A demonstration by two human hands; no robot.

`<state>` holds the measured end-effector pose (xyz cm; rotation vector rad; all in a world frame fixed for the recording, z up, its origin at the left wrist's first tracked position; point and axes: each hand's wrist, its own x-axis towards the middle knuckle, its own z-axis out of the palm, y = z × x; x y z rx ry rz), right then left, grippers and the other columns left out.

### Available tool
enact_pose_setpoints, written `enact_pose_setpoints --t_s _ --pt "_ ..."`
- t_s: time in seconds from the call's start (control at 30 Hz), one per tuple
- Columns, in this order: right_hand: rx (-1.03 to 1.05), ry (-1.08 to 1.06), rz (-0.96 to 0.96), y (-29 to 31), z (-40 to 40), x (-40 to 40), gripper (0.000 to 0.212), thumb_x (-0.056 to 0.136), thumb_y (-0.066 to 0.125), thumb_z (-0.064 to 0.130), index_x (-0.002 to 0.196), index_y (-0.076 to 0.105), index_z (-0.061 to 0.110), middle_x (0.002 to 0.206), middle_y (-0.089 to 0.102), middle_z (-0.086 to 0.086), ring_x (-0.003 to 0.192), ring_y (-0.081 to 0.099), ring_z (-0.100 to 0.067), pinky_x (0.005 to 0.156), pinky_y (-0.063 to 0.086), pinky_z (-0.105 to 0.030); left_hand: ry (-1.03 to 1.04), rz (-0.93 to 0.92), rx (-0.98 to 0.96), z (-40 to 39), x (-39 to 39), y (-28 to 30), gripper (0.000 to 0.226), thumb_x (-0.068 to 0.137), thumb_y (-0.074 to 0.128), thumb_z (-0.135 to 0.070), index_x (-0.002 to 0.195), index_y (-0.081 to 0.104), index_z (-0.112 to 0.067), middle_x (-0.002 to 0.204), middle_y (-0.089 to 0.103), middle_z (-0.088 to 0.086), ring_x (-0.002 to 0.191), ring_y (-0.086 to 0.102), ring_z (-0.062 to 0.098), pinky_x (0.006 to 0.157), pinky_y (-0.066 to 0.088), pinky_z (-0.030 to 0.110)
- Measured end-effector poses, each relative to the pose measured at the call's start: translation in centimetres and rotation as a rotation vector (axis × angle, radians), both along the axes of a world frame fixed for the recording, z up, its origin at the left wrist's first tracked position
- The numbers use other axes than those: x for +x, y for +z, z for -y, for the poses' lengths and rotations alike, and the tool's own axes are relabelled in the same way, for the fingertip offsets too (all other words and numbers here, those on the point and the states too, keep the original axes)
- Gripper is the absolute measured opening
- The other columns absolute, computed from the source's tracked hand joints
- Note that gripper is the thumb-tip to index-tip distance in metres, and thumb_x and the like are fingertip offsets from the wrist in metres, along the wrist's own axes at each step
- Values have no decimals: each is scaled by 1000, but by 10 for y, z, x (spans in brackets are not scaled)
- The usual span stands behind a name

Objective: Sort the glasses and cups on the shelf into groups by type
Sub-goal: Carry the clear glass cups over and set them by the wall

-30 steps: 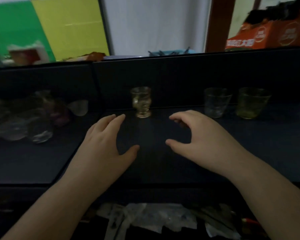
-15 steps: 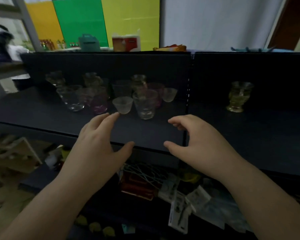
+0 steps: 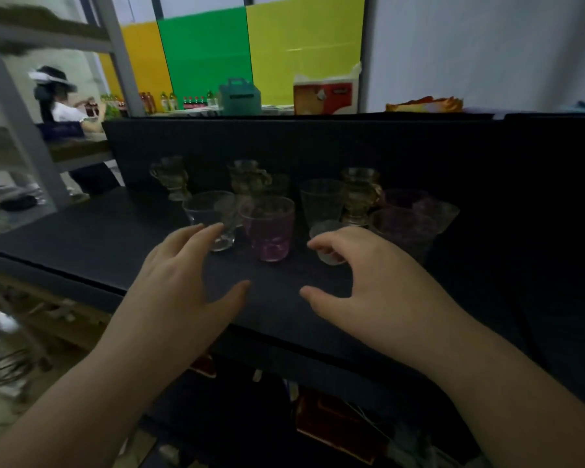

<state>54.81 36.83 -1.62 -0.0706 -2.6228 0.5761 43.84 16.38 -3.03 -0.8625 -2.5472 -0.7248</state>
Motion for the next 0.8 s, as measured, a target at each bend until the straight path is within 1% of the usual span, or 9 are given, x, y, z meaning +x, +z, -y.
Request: enact_pose_setpoints --t_s 0.13,0.23,0.33,0.43,0.57,0.63,0.7,0.8 --pt "2 2 15 2 15 -38 54 84 65 55 134 49 44 127 47 29 115 46 8 94 44 -18 7 -33 31 14 -42 8 80 77 66 -53 147 33 -32 148 35 -9 136 33 16 106 33 35" --pt "18 -11 17 3 28 -62 54 82 66 55 133 52 43 124 49 31 112 47 10 93 43 -15 -27 -72 18 17 -69 7 81 78 63 -53 148 31 -31 150 33 -8 139 29 16 110 33 37" --pt "20 -44 -11 7 45 -86 50 81 68 53 127 55 43 117 53 29 105 51 9 88 45 -14 -101 -82 14 23 -102 6 81 78 58 -57 149 28 -31 152 29 -9 141 23 13 112 30 36" --pt "23 -97 -26 11 67 -108 50 79 67 54 127 53 46 113 54 29 102 53 10 84 45 -13 -181 -98 57 41 -140 7 77 80 53 -62 148 30 -34 151 31 -11 140 24 11 110 29 31" --pt "10 -181 -41 11 102 -143 50 79 68 53 127 54 46 112 54 29 101 54 12 82 50 -16 -293 -59 108 70 -199 12 70 84 38 -68 147 32 -37 150 31 -15 140 23 6 106 26 29" --pt "9 -206 -51 12 118 -158 49 78 65 53 125 55 46 109 55 29 100 54 11 79 49 -15 -304 -54 121 75 -227 13 67 87 40 -67 147 33 -37 150 31 -14 139 22 6 106 24 27" --pt "7 -240 -71 12 135 -180 47 76 62 53 122 57 44 107 56 28 99 54 9 76 47 -13 -313 -34 120 82 -260 14 66 88 46 -61 147 33 -36 150 31 -12 139 23 9 107 24 28" --pt "14 -287 -113 14 155 -203 41 77 63 51 117 61 42 105 57 26 96 57 6 70 45 -12 -319 -19 87 84 -303 16 68 87 55 -54 147 33 -30 151 31 -6 139 26 15 110 28 35"
